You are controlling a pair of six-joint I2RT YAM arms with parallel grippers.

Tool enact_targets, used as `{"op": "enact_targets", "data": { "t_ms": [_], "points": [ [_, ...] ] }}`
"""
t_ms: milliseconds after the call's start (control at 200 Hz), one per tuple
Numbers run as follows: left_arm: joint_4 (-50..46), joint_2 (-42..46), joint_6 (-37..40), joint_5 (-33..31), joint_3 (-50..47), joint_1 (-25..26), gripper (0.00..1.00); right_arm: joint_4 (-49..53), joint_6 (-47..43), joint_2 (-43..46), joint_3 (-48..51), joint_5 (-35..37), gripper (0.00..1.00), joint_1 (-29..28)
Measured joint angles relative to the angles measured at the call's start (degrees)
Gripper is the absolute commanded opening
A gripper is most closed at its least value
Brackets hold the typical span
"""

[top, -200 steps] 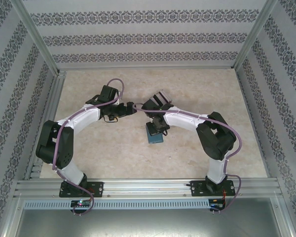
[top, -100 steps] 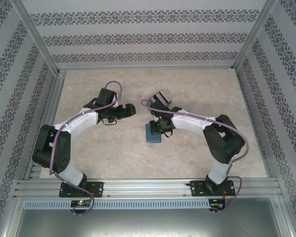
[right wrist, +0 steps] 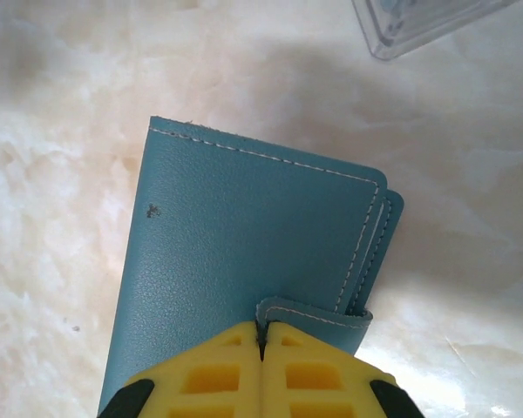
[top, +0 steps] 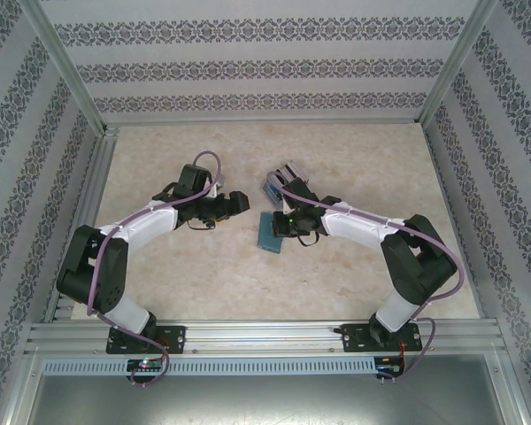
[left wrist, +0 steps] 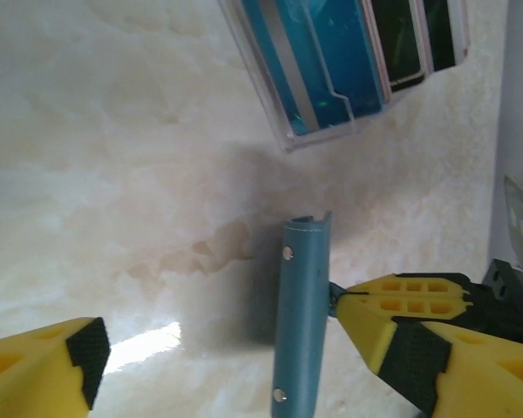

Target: Put the credit cards into the card holder

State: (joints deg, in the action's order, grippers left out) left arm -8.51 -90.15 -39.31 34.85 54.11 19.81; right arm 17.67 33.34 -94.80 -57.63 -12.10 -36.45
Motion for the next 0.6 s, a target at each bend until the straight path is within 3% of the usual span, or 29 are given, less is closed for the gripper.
{"op": "enact_targets", "data": {
  "t_ms": [140, 285, 500, 600],
  "points": [
    [2.3, 0.0, -1.3, 2.2, 0.0, 1.9, 0.83, -0.9, 0.8, 1.5, 0.0, -1.0, 0.01, 0.4],
    [4.3, -0.6, -2.4, 3.6, 0.0, 3.9, 0.69, -1.8, 1.7, 2.5, 0.0, -1.6, 0.02, 0.4],
    [6.5, -2.9, -4.3, 4.7, 0.0, 4.5, 0.67, -2.3, 2.8, 6.9, 0.0, -2.2, 0.02, 1.1],
    [7.5, -2.9, -4.8, 5.1, 0.0, 4.6, 0.62, -2.9, 3.2, 7.8, 0.0, -2.4, 0.02, 1.1]
  ]
}}
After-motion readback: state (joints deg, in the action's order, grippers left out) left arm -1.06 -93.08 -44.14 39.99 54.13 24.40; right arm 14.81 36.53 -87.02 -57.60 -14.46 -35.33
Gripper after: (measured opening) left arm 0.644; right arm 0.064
